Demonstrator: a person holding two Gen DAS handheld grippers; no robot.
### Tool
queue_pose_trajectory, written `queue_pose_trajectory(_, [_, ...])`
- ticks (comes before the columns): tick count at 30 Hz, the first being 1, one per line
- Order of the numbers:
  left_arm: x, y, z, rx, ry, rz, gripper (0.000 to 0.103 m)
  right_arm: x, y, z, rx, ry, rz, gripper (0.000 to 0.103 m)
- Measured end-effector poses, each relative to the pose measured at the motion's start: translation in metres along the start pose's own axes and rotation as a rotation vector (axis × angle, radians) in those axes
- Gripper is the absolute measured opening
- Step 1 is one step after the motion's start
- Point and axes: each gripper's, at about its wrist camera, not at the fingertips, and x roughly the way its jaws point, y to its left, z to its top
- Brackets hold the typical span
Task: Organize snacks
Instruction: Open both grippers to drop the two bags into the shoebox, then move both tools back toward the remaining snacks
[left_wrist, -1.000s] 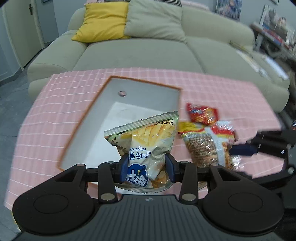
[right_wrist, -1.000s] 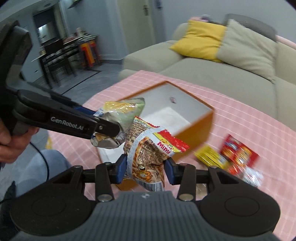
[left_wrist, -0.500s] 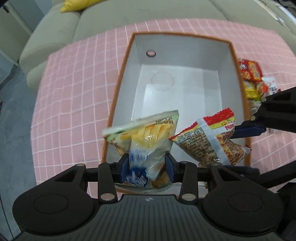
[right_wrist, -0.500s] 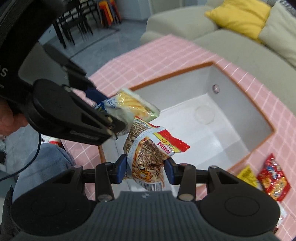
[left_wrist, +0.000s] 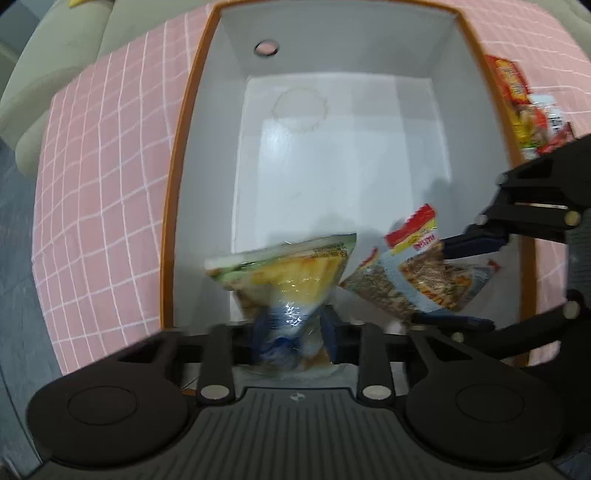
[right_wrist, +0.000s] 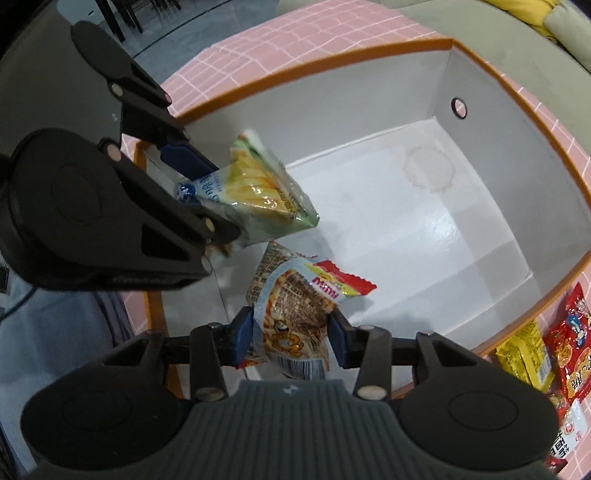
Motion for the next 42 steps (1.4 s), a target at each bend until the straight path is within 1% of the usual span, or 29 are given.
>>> queue_pose_trajectory(7, [0.008, 0.002, 0.003, -0.016, 0.023, 0.004, 0.032, 0.012, -0.002, -0.001, 0.006, 0.025, 0.009, 0.042])
queue_pose_trajectory(9, [0.007, 0.002, 0.003, -0.017, 0.02, 0.006, 0.032, 0.014, -0.001, -0.004, -0.001, 0.026, 0.01, 0.044])
queue_pose_trajectory(11, [0.008, 0.001, 0.004, -0.013, 0.02, 0.007, 0.038, 0.014, -0.001, -0.004, -0.001, 0.025, 0.012, 0.045])
queue_pose_trajectory(13, [0.005, 0.0, 0.003, -0.007, 0.016, 0.004, 0.049, 0.013, -0.003, -0.003, 0.007, 0.021, 0.012, 0.048])
queue_pose_trajectory(15, [-0.001, -0.003, -0.001, 0.0, 0.005, 0.005, 0.052, 0.008, -0.003, -0.003, 0.012, 0.01, 0.013, 0.057])
queue_pose_trajectory(18, [-0.012, -0.005, -0.005, 0.005, -0.018, 0.013, 0.06, 0.0, 0.0, -0.003, -0.005, -0.008, -0.01, 0.068])
queue_pose_trajectory(20, [-0.021, -0.006, -0.008, 0.005, -0.034, 0.02, 0.061, -0.007, 0.003, -0.004, -0.018, -0.016, -0.023, 0.068])
queue_pose_trajectory(21, [-0.026, -0.007, -0.01, 0.005, -0.043, 0.023, 0.062, -0.011, 0.004, -0.005, -0.022, -0.023, -0.032, 0.07])
queue_pose_trajectory(22, [-0.031, -0.007, -0.012, 0.006, -0.054, 0.025, 0.063, -0.017, 0.005, -0.006, -0.027, -0.036, -0.043, 0.073])
queue_pose_trajectory(23, [-0.036, -0.008, -0.015, 0.006, -0.065, 0.027, 0.063, -0.021, 0.006, -0.008, -0.03, -0.053, -0.052, 0.078])
queue_pose_trajectory(24, [-0.042, -0.009, -0.017, 0.005, -0.076, 0.028, 0.064, -0.027, 0.006, -0.01, -0.034, -0.068, -0.063, 0.079])
queue_pose_trajectory(33, [-0.083, -0.02, -0.036, -0.023, -0.18, 0.048, 0.064, -0.071, 0.008, -0.029, -0.038, -0.183, -0.121, 0.085])
queue_pose_trajectory(37, [-0.099, -0.036, -0.044, -0.026, -0.246, 0.05, 0.065, -0.099, 0.008, -0.052, -0.036, -0.268, -0.141, 0.089])
queue_pose_trajectory(42, [-0.122, -0.065, -0.05, 0.0, -0.333, 0.046, 0.065, -0.126, 0.004, -0.085, 0.018, -0.363, -0.146, 0.091])
